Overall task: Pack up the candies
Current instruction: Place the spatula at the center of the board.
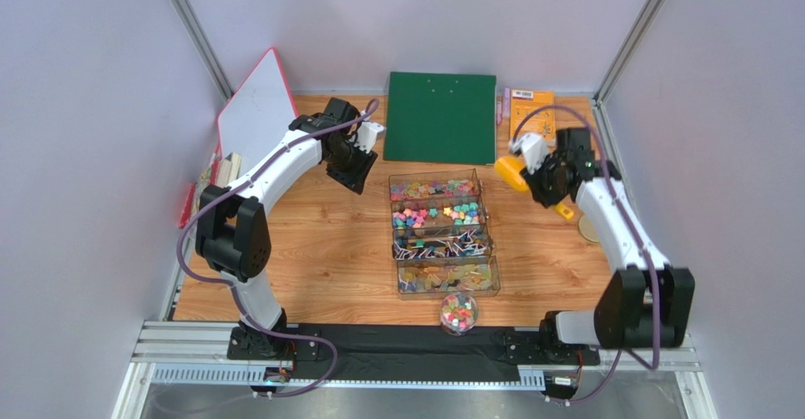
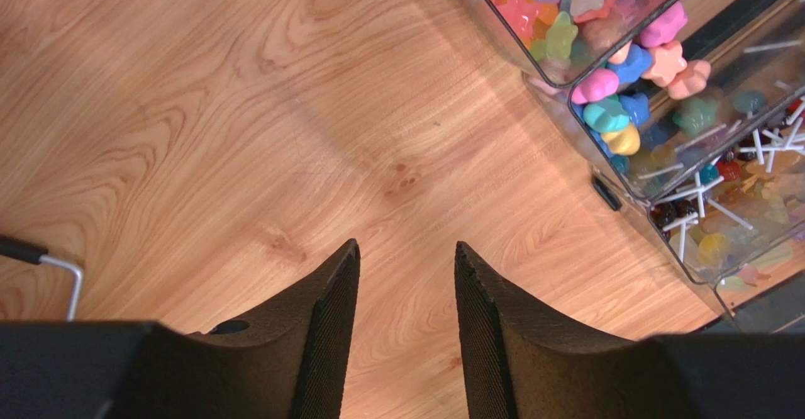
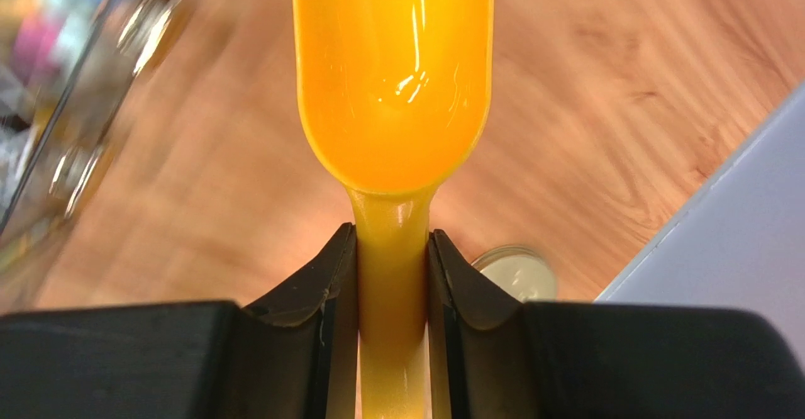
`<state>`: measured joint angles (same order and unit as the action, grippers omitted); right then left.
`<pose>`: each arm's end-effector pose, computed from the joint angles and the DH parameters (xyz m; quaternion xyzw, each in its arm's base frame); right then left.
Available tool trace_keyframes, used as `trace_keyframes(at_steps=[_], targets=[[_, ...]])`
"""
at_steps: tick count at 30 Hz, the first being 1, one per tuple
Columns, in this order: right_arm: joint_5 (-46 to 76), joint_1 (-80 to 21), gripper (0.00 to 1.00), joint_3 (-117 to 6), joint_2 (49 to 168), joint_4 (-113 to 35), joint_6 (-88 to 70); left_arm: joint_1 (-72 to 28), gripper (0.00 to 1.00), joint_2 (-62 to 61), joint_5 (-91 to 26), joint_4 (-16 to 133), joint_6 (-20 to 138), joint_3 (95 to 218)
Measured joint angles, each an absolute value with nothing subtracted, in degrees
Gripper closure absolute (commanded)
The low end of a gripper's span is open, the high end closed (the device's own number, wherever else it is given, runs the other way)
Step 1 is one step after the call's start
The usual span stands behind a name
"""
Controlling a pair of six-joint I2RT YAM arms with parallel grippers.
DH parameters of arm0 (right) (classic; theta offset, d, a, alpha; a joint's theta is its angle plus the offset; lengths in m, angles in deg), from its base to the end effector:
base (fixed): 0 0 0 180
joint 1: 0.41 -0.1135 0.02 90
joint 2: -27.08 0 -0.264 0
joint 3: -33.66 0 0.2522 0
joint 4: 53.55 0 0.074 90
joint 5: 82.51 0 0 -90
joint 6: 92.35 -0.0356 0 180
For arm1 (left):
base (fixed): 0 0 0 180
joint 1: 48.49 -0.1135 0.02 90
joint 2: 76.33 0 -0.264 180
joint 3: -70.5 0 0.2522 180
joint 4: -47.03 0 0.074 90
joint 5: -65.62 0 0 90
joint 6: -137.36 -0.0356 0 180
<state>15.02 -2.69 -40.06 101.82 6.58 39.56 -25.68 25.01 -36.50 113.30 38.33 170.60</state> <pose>0.2550 0.0148 0.2680 -0.3787 0.8893 -0.0244 0.2554 0.3342 -0.1487 0.2664 0.2873 0.9323 -0.1261 0.1801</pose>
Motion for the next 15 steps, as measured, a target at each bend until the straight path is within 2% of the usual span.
trace_keyframes(at_steps=[2,4,6,15], targets=[[17.58,1.79,1.00,-46.66,109.14,2.97,33.94,-25.57,0.57,26.13,-36.45,113.17,38.61,171.37],[19.44,5.22,1.00,-51.04,114.94,-0.31,28.41,-25.33,0.69,27.03,-36.30,112.84,39.20,171.74],[20.60,7.62,1.00,-52.92,119.42,-3.45,23.39,-24.89,1.00,27.79,-35.97,112.45,40.10,171.63],[21.10,9.98,1.00,-49.40,126.30,-8.68,10.14,-20.98,1.00,28.71,-36.74,111.27,41.71,165.16]])
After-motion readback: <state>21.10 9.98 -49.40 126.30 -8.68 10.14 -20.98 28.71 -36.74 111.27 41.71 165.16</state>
